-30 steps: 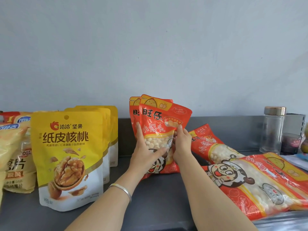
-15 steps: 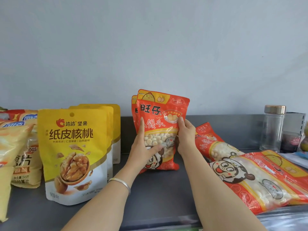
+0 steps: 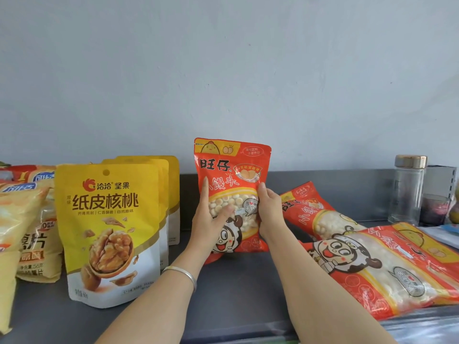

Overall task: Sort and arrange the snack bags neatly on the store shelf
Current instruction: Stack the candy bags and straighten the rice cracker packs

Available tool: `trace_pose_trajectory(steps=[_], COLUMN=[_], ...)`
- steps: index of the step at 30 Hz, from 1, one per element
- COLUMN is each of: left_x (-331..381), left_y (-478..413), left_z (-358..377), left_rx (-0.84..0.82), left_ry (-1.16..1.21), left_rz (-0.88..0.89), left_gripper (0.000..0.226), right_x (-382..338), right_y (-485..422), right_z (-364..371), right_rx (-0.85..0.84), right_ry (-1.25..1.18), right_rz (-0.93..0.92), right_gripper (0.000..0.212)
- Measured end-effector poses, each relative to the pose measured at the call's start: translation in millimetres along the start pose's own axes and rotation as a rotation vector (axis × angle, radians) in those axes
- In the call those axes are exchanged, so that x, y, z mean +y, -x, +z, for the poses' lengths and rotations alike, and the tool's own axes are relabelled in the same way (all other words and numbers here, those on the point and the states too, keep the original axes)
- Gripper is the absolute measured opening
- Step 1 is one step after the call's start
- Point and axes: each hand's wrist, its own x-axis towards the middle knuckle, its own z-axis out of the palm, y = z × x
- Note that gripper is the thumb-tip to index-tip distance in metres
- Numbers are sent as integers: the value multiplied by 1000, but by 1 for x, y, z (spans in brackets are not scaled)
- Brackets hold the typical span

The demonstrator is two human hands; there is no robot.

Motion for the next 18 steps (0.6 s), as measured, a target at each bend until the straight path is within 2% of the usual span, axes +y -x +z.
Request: trace_pose_trajectory(steps=[8,14,18], left_x=[-5,-5,-4], left_y=[1,1,1], left_z=[0,-4,-4], left_rx=[59,202,203], left_ry=[-57,-40,-30], left_rz=[5,-13,-12], left_gripper=[74,77,77], right_x=[4,6,8], right_y=[-2,3,0], right_z=[-2,-2,-5], right_rx=[59,-154,-183], right_ry=[105,185,196], right_rz=[-50,-68,-74], right_gripper=[36,16,19])
